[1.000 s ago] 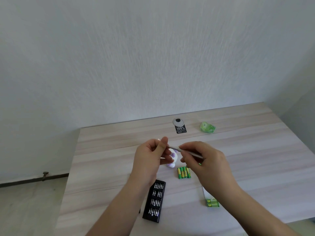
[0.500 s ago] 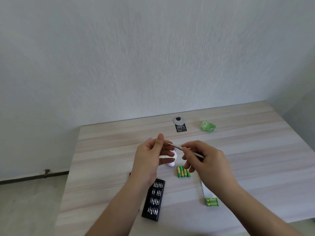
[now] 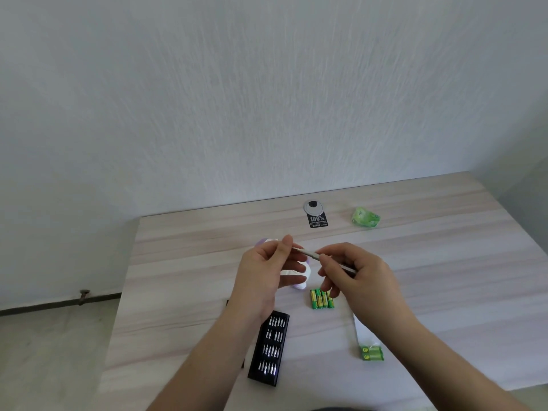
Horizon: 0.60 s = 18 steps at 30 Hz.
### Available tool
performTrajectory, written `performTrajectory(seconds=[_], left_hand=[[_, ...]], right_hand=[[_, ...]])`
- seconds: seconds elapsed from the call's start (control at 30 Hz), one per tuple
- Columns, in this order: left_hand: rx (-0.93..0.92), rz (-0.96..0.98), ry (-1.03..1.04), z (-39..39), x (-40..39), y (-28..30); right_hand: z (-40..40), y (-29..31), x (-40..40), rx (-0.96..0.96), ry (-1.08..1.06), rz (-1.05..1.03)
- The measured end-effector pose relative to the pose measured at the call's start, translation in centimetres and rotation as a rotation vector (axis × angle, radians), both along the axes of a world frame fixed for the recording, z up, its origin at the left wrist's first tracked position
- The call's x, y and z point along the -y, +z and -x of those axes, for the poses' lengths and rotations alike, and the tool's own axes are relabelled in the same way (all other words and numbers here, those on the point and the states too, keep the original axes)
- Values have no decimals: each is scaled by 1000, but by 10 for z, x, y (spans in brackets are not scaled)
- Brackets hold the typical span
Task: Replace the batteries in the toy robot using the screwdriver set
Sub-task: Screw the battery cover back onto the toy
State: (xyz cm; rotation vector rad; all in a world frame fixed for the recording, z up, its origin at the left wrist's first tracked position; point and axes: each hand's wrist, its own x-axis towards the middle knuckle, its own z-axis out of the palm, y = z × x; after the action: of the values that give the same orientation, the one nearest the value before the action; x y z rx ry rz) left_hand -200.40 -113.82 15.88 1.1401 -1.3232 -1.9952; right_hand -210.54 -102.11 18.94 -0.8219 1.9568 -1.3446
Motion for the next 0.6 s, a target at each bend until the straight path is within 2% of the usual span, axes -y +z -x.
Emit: performTrajectory(seconds=[0.27, 0.37, 0.5, 0.6], left_hand=[[-39, -60, 30, 7, 10, -3], [-8, -26, 94, 8, 15, -7], [130, 248, 217, 5, 27, -26], [227, 516, 186, 3, 38, -48]], right_hand=[[6, -5, 7, 8, -15, -1], [10, -10, 8, 1, -20, -9], [16, -20, 12, 62, -38, -36], [22, -34, 16, 86, -51, -72]])
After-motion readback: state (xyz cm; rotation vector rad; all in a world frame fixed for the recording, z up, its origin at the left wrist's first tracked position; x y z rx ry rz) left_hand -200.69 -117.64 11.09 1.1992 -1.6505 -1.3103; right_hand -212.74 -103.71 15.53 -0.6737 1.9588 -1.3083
